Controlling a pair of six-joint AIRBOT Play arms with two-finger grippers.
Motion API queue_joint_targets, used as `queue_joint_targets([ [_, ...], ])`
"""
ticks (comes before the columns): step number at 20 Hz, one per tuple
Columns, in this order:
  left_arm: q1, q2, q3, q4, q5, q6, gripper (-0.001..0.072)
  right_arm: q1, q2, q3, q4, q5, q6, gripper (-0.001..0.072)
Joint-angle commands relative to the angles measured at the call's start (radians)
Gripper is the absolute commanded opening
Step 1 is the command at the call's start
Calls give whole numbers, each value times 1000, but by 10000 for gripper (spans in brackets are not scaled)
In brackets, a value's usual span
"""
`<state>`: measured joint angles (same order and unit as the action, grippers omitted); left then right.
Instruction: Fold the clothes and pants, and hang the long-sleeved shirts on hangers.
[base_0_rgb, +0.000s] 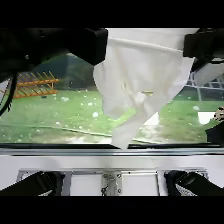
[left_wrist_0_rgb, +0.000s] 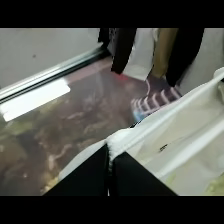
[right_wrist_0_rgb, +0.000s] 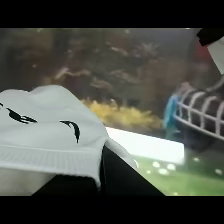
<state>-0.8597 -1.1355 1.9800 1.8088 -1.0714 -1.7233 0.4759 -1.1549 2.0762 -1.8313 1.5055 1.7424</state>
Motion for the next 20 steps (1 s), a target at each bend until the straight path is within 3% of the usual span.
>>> queue_joint_targets([
  [1,36,80,-113,3,32,-55,13,2,53,-92,18,5,68,15],
  [4,125,83,-230,-13,-191,-104,13,43,47,-256,55,119,102,15],
  [7,190,83,-479,-158,-366,-107,14,148,47,-476,56,153,159,15],
  [10,204,83,-783,-294,-337,-98,14,226,45,-700,74,146,174,16],
  [13,204,83,-1011,-362,-238,-98,14,206,42,-871,159,51,137,14],
  [20,201,96,-1081,-502,-200,-64,14,160,26,-932,221,-6,132,17],
])
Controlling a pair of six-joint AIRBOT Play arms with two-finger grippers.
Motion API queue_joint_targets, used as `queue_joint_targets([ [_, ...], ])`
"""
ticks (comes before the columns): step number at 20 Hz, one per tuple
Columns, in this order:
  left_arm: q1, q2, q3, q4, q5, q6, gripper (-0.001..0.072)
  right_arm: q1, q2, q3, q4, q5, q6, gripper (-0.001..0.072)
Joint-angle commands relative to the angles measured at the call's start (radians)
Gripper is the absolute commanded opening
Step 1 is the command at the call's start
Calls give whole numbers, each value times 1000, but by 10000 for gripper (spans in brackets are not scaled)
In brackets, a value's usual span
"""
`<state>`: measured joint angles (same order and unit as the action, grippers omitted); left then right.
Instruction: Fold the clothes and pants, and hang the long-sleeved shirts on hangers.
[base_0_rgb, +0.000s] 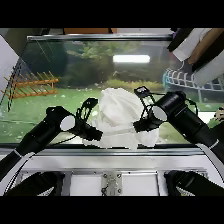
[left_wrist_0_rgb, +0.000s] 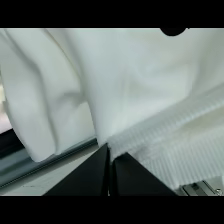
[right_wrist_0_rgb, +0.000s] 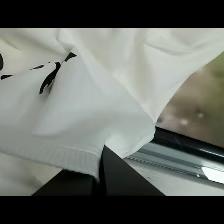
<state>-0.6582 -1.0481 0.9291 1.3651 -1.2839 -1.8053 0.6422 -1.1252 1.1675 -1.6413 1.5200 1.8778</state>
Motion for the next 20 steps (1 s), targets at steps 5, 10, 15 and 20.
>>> queue_joint_targets([
  [5,2,95,-29,-56,18,44,707,-5,-4,-23,31,-21,-3,18],
  [10,150,214,59,-35,18,45,701,-5,-6,-23,31,-21,-3,18],
  [15,440,194,257,185,-45,91,701,-5,-6,-24,31,-21,-4,18],
  [20,742,-8,448,288,-134,159,701,-5,-6,-24,31,-20,-3,18],
])
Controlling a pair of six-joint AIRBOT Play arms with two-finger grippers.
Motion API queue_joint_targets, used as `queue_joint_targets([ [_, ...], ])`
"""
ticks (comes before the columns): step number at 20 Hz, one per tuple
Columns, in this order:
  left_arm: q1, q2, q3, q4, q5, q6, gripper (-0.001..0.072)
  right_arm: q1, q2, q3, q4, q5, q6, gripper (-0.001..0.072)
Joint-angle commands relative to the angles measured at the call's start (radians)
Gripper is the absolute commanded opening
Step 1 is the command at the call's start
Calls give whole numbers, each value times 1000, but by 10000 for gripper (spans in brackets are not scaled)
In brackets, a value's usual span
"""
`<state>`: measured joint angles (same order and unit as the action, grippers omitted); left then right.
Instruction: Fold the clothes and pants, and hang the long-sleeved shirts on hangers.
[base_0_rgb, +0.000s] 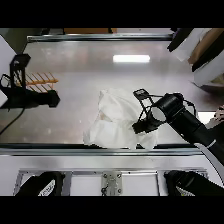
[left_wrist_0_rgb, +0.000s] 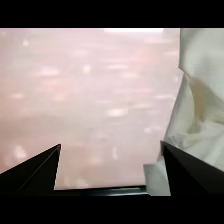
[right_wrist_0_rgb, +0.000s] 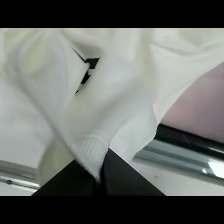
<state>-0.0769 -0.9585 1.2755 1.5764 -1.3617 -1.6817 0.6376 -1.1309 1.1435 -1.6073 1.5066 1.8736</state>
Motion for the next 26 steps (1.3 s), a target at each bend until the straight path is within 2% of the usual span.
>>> queue_joint_targets([
  [1,200,-139,130,69,-73,39,701,0,0,0,-3,-7,0,18],
  [3,253,-217,159,72,-55,97,701,0,0,0,-3,-7,1,18],
  [7,357,-363,162,87,89,127,701,0,0,0,-3,-7,1,18],
  [11,453,-511,163,188,217,145,701,0,-1,0,-3,-7,0,18],
  [15,546,-621,171,212,405,188,701,0,0,0,-3,-7,0,18],
  [18,597,-732,300,212,410,232,701,0,0,0,-3,-7,1,18],
  [22,640,-895,481,211,399,238,701,0,-1,0,-3,-7,0,17],
  [26,658,-1025,561,204,396,232,700,0,-1,0,-3,-7,1,18],
])
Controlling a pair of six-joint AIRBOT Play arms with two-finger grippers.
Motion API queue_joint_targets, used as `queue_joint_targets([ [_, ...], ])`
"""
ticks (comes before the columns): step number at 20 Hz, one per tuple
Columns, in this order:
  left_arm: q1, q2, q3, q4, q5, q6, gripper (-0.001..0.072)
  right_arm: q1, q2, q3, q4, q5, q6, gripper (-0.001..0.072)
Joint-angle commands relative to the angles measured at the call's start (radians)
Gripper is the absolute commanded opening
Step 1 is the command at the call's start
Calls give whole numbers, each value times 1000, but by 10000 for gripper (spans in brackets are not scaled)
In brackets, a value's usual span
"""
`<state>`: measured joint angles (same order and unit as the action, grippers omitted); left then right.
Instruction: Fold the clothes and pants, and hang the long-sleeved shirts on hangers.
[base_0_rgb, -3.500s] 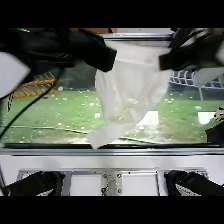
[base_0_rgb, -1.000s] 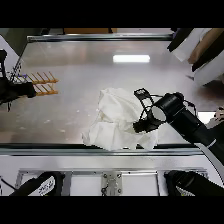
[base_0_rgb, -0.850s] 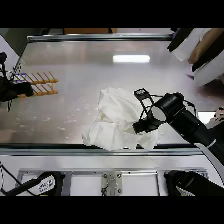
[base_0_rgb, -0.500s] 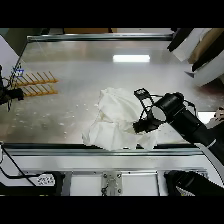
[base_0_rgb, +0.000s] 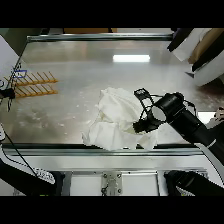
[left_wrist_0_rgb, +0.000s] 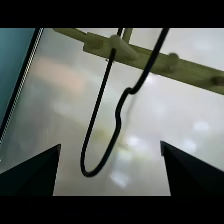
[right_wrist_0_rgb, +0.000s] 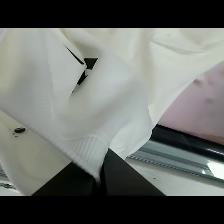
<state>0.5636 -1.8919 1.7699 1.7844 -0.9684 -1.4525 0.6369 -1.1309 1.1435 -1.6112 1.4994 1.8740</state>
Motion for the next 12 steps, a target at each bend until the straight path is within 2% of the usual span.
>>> queue_joint_targets([
  [1,18,-120,88,3,-6,3,700,0,-1,0,0,0,0,18],
  [12,33,-290,209,-9,-25,3,694,0,-1,0,1,0,0,18],
])
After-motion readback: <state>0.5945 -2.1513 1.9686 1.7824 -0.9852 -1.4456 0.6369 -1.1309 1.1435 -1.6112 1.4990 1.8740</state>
